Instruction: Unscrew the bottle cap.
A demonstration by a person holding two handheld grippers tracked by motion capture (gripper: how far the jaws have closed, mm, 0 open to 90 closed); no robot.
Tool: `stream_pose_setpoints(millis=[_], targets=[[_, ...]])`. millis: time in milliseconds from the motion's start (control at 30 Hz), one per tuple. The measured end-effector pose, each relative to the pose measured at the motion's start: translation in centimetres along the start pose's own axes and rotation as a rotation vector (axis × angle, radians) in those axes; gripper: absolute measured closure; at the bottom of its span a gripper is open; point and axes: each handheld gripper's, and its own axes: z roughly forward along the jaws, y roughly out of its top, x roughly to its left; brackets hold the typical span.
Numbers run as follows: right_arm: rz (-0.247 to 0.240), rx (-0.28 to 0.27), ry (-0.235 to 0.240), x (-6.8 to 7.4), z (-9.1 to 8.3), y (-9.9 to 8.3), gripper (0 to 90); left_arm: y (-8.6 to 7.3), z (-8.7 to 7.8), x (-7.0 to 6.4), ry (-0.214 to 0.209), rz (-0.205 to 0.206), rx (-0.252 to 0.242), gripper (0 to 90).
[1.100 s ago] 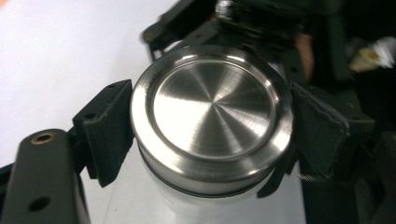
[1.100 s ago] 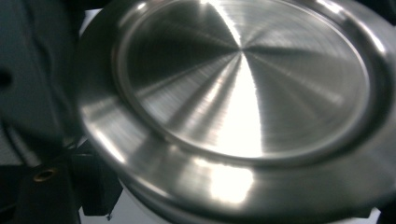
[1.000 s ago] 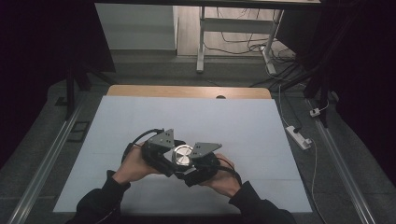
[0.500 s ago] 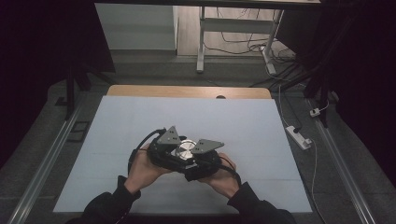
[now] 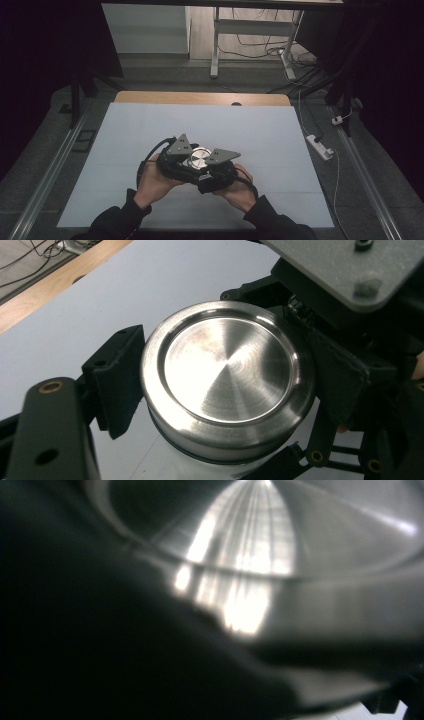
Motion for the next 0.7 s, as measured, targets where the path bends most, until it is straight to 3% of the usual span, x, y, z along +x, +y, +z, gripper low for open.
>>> stream_pose_setpoints(millis=[267,700], targets=[[0.01,-0.009,0.005,-0.4,-0.2,-0.1,14.8,0.0,-0.8,0.4,0.004,0.032,0.002,20.5],[0.019,-0.004,-0.005,-1.2,-0.5,-0.2,14.8,-0.9,-2.0,1.3,-0.036,0.007,-0.011,20.5]])
